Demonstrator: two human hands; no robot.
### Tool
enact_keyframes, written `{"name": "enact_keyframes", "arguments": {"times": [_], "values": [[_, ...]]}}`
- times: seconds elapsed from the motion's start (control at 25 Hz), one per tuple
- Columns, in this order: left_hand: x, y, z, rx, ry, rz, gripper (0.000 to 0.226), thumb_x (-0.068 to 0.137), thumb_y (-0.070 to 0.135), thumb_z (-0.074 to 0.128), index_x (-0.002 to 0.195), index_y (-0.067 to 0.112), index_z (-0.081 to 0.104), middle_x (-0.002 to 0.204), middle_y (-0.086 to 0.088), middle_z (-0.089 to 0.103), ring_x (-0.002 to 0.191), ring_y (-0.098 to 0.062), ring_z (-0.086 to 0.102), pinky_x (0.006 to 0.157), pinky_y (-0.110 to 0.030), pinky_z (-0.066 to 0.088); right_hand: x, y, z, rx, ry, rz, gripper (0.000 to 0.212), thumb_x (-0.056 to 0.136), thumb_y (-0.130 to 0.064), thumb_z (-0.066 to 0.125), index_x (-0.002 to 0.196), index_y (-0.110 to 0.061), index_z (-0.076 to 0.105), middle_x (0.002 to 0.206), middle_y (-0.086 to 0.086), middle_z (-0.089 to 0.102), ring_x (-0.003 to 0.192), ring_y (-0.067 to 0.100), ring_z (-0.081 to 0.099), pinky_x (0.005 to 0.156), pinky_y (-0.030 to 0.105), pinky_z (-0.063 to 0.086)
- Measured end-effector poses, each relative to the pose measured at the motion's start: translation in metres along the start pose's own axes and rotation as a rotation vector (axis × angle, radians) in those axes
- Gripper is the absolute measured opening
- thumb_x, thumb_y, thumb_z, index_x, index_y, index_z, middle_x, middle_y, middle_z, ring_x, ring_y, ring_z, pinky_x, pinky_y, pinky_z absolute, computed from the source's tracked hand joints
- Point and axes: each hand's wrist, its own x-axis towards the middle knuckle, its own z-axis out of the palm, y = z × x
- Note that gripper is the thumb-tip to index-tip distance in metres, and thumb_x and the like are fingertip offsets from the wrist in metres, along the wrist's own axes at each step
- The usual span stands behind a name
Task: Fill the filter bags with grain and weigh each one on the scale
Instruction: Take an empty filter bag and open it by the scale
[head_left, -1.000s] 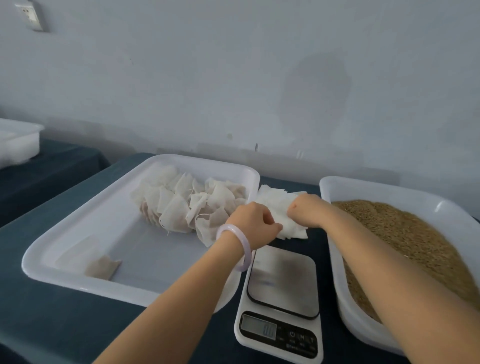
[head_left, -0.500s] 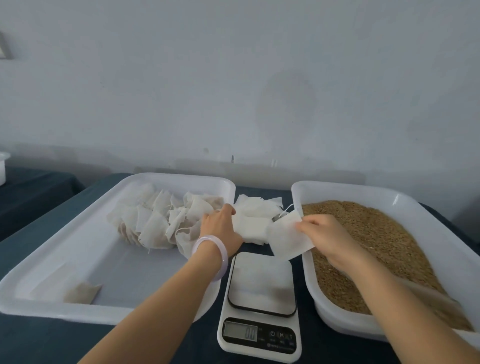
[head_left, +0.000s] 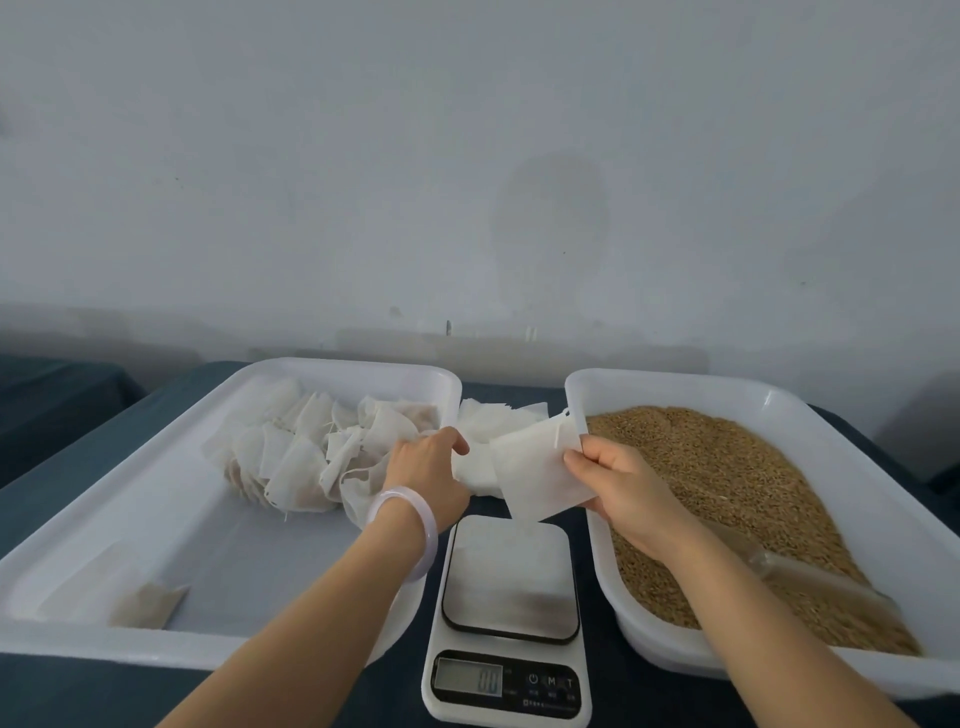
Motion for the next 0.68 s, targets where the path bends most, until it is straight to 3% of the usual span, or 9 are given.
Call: {"name": "enact_keyframes", "arguments": {"times": [0.08,0.16,0.2,0.28,0.36,0.4,0.48,0.6,0.68], "values": [[-0.004,0.007,0.000,-0.144,0.045,0.034,0.022,0.081,0.012,0.050,0.096,0.021,0.063,0.079,0.012,0.049,0.094,-0.014,0.039,0.075,-0.018,0.034,-0.001,-0.002,0.001,0.009,-0.005,-0.017,0.025,0.098,-0.014,0.047,0.091,-0.019,0.071,0.098,0.010,0.068,0.098,0.028,0.063,0.089,0.047,0.053],[-0.009,0.018,-0.002,-0.620,-0.074,0.025,0.025,0.085,0.031,0.046,0.072,0.018,0.062,0.065,0.008,0.055,0.079,-0.014,0.049,0.065,-0.012,0.039,-0.002,-0.006,0.002,0.034,-0.013,-0.039,0.030,0.098,-0.015,0.046,0.087,-0.024,0.072,0.096,0.008,0.067,0.093,0.023,0.065,0.087,0.041,0.054],[-0.011,0.023,-0.002,-0.882,-0.185,0.023,0.036,0.090,0.041,0.045,0.077,0.017,0.068,0.072,0.003,0.066,0.076,-0.015,0.059,0.065,-0.014,0.047,-0.002,-0.007,0.001,0.063,-0.015,-0.043,0.030,0.098,-0.015,0.046,0.087,-0.025,0.072,0.096,0.009,0.067,0.093,0.022,0.065,0.086,0.040,0.055],[-0.011,0.026,0.003,-1.125,-0.269,0.021,0.039,0.089,0.049,0.052,0.091,0.016,0.073,0.090,-0.005,0.072,0.085,-0.020,0.066,0.078,-0.030,0.054,-0.003,-0.008,-0.001,0.114,-0.006,-0.032,0.026,0.098,-0.014,0.045,0.092,-0.020,0.070,0.103,0.014,0.068,0.100,0.029,0.065,0.089,0.045,0.053],[-0.013,0.029,0.005,-1.129,-0.181,0.047,0.041,0.080,0.043,0.062,0.076,0.003,0.069,0.074,-0.004,0.062,0.072,-0.018,0.057,0.072,-0.030,0.048,-0.004,-0.008,-0.003,0.081,-0.004,-0.009,0.021,0.097,-0.013,0.048,0.097,-0.014,0.069,0.107,0.019,0.066,0.105,0.035,0.062,0.093,0.051,0.050],[-0.013,0.029,0.005,-1.052,-0.115,0.068,0.034,0.081,0.038,0.066,0.063,0.009,0.064,0.063,0.001,0.052,0.062,-0.012,0.048,0.063,-0.023,0.042,-0.007,-0.008,-0.002,0.018,-0.006,-0.018,0.018,0.095,-0.012,0.051,0.102,-0.014,0.067,0.108,0.015,0.067,0.106,0.031,0.062,0.095,0.048,0.049],[-0.013,0.027,0.006,-0.908,-0.033,0.104,0.042,0.084,0.028,0.069,0.047,0.023,0.049,0.049,0.013,0.036,0.047,-0.005,0.030,0.047,-0.013,0.030,-0.012,-0.013,-0.005,-0.189,0.069,-0.160,0.028,0.090,-0.010,0.059,0.113,-0.026,0.061,0.115,-0.008,0.064,0.114,0.009,0.057,0.100,0.028,0.045],[-0.015,0.026,0.006,-0.878,-0.036,0.163,0.042,0.084,0.021,0.069,0.050,0.023,0.045,0.045,0.014,0.030,0.045,-0.006,0.023,0.043,-0.012,0.023,-0.020,-0.033,-0.007,-0.484,0.157,-0.522,0.046,0.082,-0.007,0.067,0.120,-0.031,0.057,0.120,-0.026,0.053,0.122,-0.004,0.043,0.098,0.006,0.031],[-0.015,0.028,0.008,-0.906,-0.075,0.209,0.028,0.085,0.018,0.068,0.065,0.006,0.053,0.050,0.010,0.034,0.048,-0.009,0.025,0.045,-0.016,0.023,-0.020,-0.042,-0.007,-0.548,0.105,-0.612,0.042,0.079,-0.006,0.069,0.116,-0.026,0.061,0.114,-0.026,0.055,0.123,-0.005,0.040,0.096,0.002,0.027]]}}
